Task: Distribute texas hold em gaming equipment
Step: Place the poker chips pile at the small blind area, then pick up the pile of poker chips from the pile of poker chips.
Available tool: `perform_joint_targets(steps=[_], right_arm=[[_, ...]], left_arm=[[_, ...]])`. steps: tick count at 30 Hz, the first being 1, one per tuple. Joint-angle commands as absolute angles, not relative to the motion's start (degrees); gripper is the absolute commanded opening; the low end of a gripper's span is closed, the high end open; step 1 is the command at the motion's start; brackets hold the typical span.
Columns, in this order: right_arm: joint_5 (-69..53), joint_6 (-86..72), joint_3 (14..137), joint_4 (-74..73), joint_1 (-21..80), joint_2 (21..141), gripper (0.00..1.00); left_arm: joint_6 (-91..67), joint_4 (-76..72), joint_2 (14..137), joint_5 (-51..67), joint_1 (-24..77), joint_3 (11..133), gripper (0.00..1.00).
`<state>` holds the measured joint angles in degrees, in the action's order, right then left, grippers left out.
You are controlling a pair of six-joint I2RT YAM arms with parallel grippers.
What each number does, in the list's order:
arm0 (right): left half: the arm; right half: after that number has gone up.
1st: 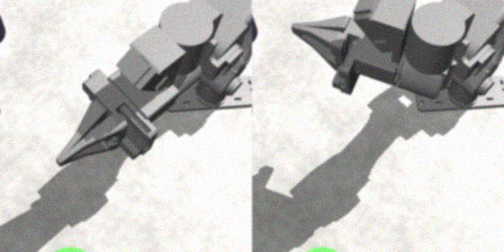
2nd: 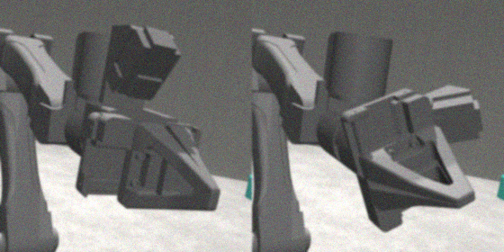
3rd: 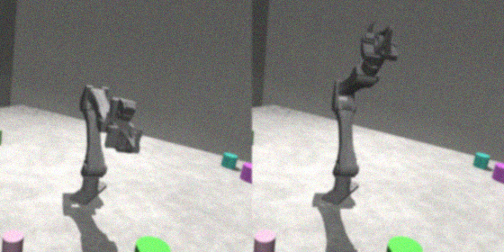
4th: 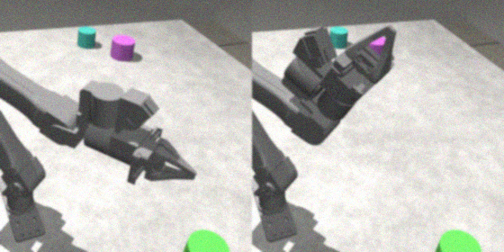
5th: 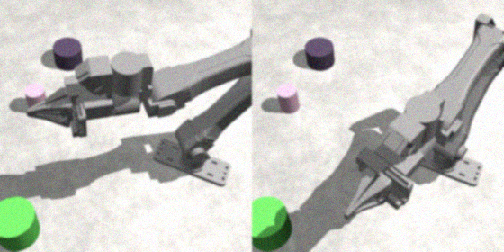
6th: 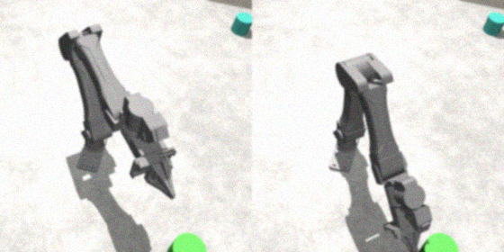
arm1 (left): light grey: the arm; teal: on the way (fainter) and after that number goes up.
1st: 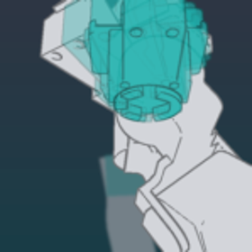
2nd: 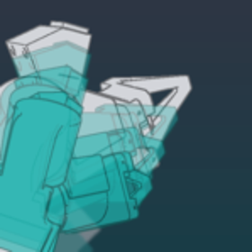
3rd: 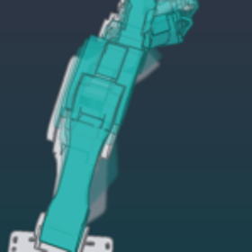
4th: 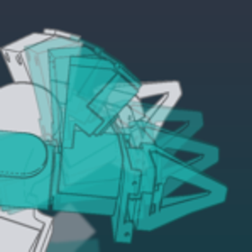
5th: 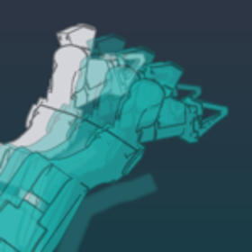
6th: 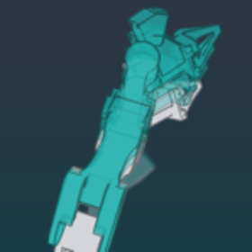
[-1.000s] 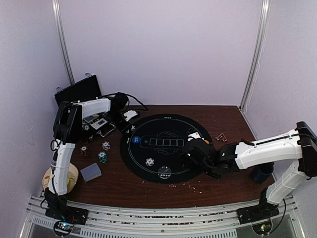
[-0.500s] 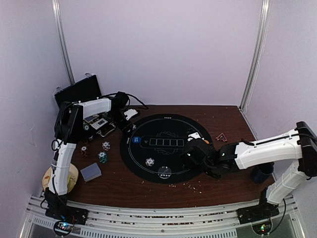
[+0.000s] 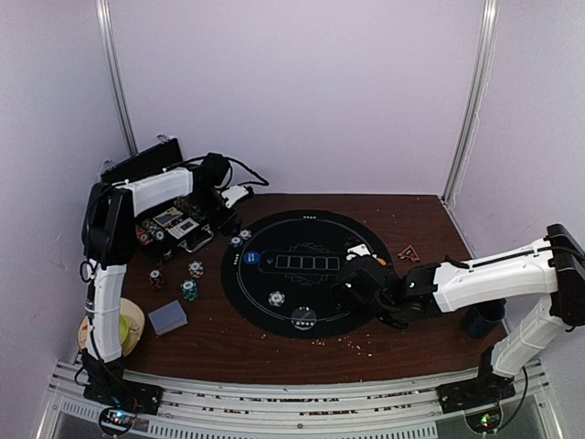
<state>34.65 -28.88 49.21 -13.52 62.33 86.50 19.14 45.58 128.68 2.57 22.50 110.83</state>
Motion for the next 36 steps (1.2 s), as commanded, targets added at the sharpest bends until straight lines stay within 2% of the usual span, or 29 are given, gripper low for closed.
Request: perform_joint_targets(steps=[1,7,12,17,23,36], right_arm=[[36.5,-29.6,48.8,-13.6,62.0,85.8,1.00],[36.1,-29.4,48.9,-13.6,62.0,86.0,1.00],[35.8,-29.5,49.0,-13.7,62.0,86.0,1.00],[35.8,-29.6,49.0,-13.6,62.0,85.6,1.00],[35.5,-29.5,49.0,-13.6,62.0,85.9,1.00],[35.3,-29.5,49.1,-13.5,62.0,86.6,1.00]], left_arm=[[19.6,46.2,117.2,2.0,22.7,105.4,0.81],[21.2,42.3,101.5,-0.1,22.4,84.5,0.97],[20.8,40.4,90.0,0.5,22.2,67.8,0.98],[21.3,39.6,80.8,0.7,22.2,57.6,0.98],[21.6,39.0,78.3,1.5,22.1,53.3,0.98],[22.4,37.6,86.1,2.5,21.5,55.4,0.97]])
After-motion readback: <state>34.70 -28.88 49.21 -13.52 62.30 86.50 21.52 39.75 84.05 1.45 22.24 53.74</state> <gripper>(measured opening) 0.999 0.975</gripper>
